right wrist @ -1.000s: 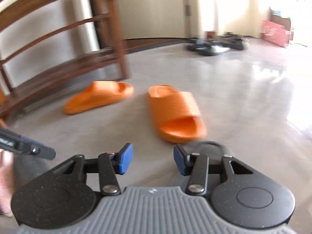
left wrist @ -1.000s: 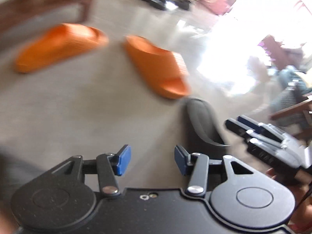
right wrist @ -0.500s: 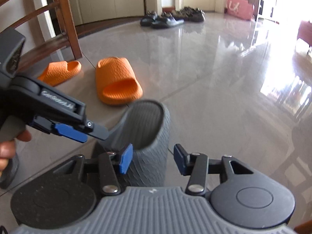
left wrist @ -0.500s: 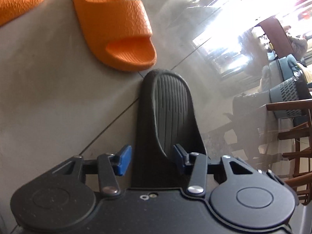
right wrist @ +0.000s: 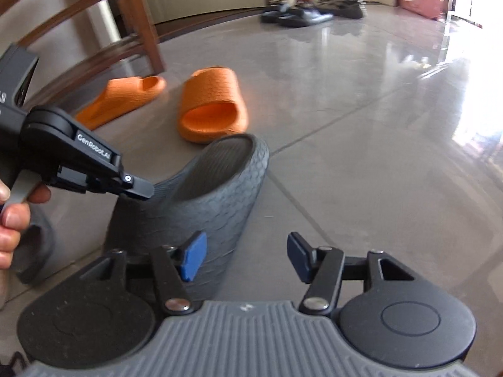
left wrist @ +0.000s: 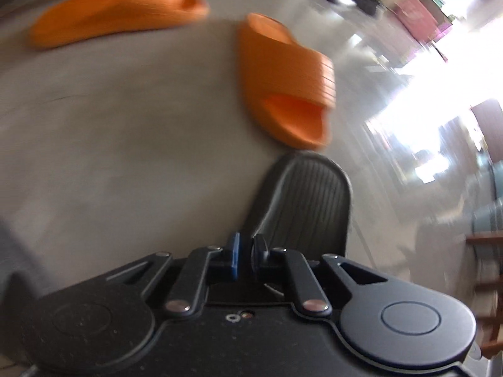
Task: Organize scattered shoes
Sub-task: 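Place the second dark grey slide beside the first and release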
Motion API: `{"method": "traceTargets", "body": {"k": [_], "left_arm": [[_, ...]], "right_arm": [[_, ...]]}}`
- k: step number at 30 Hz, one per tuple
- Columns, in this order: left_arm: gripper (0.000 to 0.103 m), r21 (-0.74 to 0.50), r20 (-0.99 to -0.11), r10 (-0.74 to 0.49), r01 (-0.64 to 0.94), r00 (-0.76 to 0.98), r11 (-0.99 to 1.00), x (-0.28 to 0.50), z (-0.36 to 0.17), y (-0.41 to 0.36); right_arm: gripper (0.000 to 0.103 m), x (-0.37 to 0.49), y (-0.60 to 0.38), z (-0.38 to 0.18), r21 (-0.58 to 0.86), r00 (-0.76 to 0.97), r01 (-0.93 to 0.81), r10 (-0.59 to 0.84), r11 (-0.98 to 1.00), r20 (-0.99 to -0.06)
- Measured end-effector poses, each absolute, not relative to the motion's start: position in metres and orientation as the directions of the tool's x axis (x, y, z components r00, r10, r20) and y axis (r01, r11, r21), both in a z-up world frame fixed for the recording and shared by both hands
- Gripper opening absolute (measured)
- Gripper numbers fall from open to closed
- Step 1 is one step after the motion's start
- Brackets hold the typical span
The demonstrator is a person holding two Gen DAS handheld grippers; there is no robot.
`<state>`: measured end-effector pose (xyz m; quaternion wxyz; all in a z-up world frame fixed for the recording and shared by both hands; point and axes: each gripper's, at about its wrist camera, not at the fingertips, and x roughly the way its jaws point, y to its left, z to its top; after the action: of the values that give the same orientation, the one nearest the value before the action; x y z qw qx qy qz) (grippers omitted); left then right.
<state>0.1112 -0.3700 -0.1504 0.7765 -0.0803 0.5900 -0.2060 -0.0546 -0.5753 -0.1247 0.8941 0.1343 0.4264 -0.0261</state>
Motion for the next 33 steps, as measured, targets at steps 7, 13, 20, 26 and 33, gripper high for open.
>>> {"method": "traceTargets", "body": {"k": [7,13,20,26,33], "left_arm": [[0.007,-0.319,-0.897,-0.326,0.076,0.297,0.945,0.096,-0.145,-0.307],[0.007,-0.297,-0.894,-0.274,-0.01,0.354,0.955,0.104,-0.141,-0.281],[0.014,-0.305,-0.878,-0.273,-0.02,0.392,0.952,0.136,-0.122,-0.262],[0.024,-0.258,-0.824,-0.229,0.017,0.518,0.966,0.134,-0.082,-0.223],[0.028,-0.218,-0.818,-0.192,0.016,0.543,0.976,0.139,-0.082,-0.206]], "right_arm": [[0.061,-0.045,-0.535,-0.123,0.311,0.612,-0.032,0.264,0.95,-0.745],[0.061,-0.028,-0.495,-0.128,0.266,0.591,-0.177,0.319,0.948,-0.741],[0.061,-0.003,-0.471,-0.139,0.131,0.567,-0.278,0.273,0.952,-0.777],[0.061,0.008,-0.468,-0.138,0.126,0.552,-0.376,0.331,0.918,-0.765],[0.061,-0.008,-0.458,-0.146,0.011,0.522,-0.475,0.291,0.88,-0.801]]}}
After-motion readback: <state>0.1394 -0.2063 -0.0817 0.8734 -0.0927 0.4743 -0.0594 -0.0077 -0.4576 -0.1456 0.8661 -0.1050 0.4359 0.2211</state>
